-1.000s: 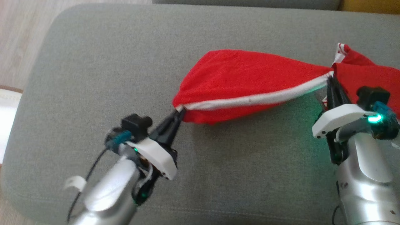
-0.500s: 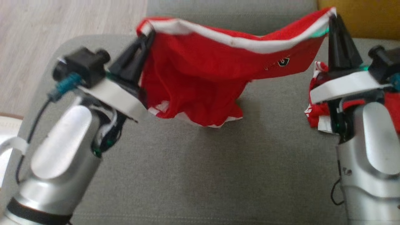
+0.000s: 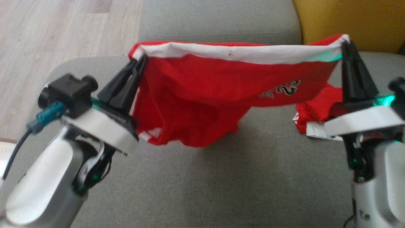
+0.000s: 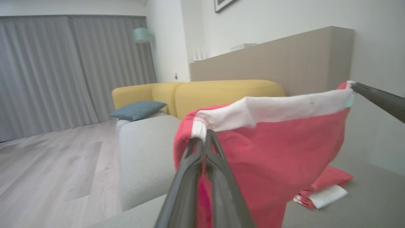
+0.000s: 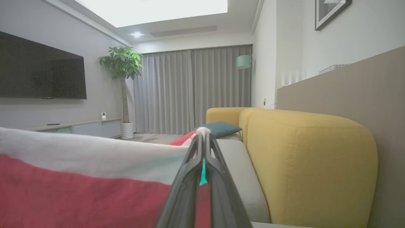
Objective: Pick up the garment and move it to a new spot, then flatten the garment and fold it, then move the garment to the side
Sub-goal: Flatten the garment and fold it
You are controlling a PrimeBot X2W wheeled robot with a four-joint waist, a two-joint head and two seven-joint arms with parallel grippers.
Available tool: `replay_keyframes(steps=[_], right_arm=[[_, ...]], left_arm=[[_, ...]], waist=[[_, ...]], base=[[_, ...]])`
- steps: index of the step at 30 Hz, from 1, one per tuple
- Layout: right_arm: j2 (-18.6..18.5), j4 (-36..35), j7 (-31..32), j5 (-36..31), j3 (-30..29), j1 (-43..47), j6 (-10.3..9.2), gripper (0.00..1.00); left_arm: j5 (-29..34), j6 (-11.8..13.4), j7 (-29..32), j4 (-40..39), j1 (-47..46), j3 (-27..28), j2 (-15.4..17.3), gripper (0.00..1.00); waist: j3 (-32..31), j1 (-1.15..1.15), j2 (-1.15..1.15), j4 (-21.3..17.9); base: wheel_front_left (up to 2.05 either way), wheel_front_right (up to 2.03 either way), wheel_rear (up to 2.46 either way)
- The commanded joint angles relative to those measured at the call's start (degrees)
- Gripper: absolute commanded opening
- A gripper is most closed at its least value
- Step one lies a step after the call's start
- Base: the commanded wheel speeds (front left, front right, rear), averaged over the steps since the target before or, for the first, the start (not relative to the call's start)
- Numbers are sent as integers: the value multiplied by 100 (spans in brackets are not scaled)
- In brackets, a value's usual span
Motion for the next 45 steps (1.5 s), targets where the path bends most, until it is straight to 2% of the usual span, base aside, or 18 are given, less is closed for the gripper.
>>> replay_keyframes(steps=[1, 5, 7, 10, 13, 17, 18, 19, 21, 27, 31, 34, 38, 42, 45], right_arm=[[-7, -502, 114, 97, 56, -82, 11, 0], [-7, -1033, 423, 127, -36, 165, 11, 0], [-7, -1158, 562, 160, -101, 89, 11, 0], [-7, -1129, 764, 106, -142, -274, 11, 0], [-7, -803, 971, 106, -166, -990, 11, 0], [-7, 195, 1073, -9, -142, -2378, 11, 0], [-11, 535, 1030, -104, -112, -2778, 11, 0], [-11, 535, 1030, -104, -112, -2778, 11, 0], [-33, 1266, 866, -256, -56, -3590, 11, 0], [-31, 3216, -284, -748, -431, -5879, 11, 0], [-13, 4152, -995, -916, -725, -6623, 11, 0], [-10, 4873, -1307, -752, -592, -6636, 11, 0], [-9, 5698, -1542, -562, -366, -6290, 11, 0], [-8, 6346, -1652, -606, -264, -5858, 11, 0], [-8, 6860, -1636, -676, -79, -5418, 11, 0]], left_arm=[[-63, 91, 109, -481, -208, 373, 312, 0], [-177, 214, 373, -1038, -99, 495, 485, 0], [-182, 200, 469, -1122, -219, 539, 557, 0], [-326, 69, 598, -984, -551, 553, 510, 0], [-466, -175, 703, -500, -1121, 578, 453, 0], [-601, -531, 686, 632, -2164, 684, 321, 0], [-585, -596, 639, 971, -2474, 714, 296, 0], [-585, -596, 639, 971, -2474, 714, 296, 0], [-457, -711, 491, 1638, -3129, 719, 271, 0], [-155, -831, -458, 3425, -5008, 865, -33, 0], [28, -897, -1120, 4177, -5673, 730, -232, 0], [61, -935, -1362, 4544, -5714, 563, -425, 0], [110, -956, -1450, 4705, -5262, 203, -595, 0], [175, -959, -1456, 4321, -4455, -164, -620, 0], [261, -960, -1457, 3963, -3512, -522, -550, 0]], waist=[[-29, 0, 0, -45], [30, 0, 0, -81], [135, 0, 0, -90], [413, 0, 0, -85], [877, 0, 0, -97], [1556, 0, 0, -160], [1707, 0, 0, -185], [1707, 0, 0, -185], [1983, 0, 0, -230], [2590, 0, 0, -259], [2817, 0, 0, -224], [2929, 0, 0, -174], [3020, 0, 0, -123], [3008, 0, 0, -65], [2819, 0, 0, -39]], base=[[0, 0, 0], [0, 0, 0], [0, 0, 0], [0, 0, 0], [0, 0, 0], [0, 0, 0], [0, 0, 0], [0, 0, 0], [0, 0, 0], [0, 0, 0], [0, 0, 0], [0, 0, 0], [0, 0, 0], [0, 0, 0], [0, 0, 0]])
